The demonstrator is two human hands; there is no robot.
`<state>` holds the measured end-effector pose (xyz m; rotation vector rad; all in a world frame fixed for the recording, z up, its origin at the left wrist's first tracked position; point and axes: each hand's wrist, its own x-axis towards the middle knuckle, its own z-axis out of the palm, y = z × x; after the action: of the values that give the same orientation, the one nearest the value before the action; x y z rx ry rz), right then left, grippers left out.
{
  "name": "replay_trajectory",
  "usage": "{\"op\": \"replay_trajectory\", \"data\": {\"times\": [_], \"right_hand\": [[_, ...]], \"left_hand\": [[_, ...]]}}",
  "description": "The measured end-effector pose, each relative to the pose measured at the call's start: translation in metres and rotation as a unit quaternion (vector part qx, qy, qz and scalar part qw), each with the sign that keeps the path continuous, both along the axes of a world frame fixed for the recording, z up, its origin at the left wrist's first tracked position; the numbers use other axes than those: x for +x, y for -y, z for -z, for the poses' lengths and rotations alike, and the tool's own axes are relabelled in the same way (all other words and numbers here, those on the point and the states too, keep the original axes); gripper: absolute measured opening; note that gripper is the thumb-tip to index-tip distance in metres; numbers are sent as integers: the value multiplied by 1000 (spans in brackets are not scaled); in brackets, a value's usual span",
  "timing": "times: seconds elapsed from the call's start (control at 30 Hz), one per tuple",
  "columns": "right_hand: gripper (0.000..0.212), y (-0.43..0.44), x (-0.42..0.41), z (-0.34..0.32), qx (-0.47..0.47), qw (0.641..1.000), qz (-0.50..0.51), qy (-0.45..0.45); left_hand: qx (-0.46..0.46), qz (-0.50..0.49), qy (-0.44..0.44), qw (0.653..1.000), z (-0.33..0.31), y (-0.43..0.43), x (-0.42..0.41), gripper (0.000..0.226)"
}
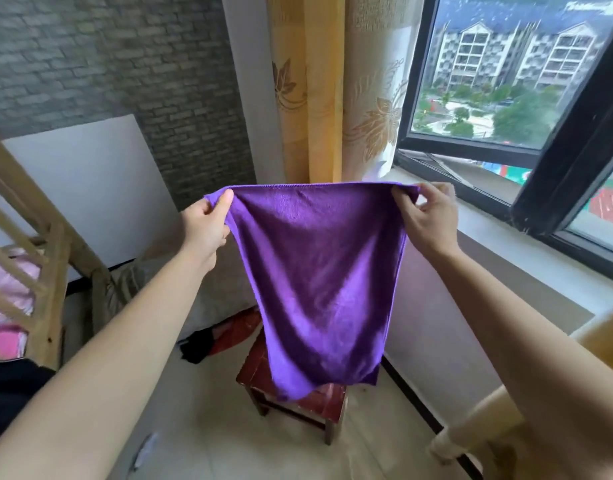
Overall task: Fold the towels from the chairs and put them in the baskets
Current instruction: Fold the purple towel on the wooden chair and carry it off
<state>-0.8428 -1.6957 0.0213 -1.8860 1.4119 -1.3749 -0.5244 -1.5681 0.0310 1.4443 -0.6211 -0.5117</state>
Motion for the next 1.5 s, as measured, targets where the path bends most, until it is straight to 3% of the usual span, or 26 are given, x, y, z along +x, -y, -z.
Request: {"op": "replay_trajectory", "data": {"times": [0.23,0.5,0.73,0.9,1.17,1.3,1.5], "right_hand": [[11,15,32,13,89,995,-28,43],[20,24,70,36,165,983,45,65],[29,-6,76,45,129,981,132,60],[36,-55,69,91,147,971,191,-2],[44,-134,51,217,305,915,211,-160],[32,-168,45,265,379,880,179,-225],[35,-202,36,316,469,825,134,-285]], "left_hand": [[40,57,21,997,12,38,31,14],[95,123,-2,988,30,77,57,19],[33,-32,179,983,47,65,56,31],[36,-4,222,974,101,28,56,26],[230,86,314,917,226,-55,46,30],[298,157,292,895,272,-97,32,27],[472,218,263,813,339,-141,25,34]]}}
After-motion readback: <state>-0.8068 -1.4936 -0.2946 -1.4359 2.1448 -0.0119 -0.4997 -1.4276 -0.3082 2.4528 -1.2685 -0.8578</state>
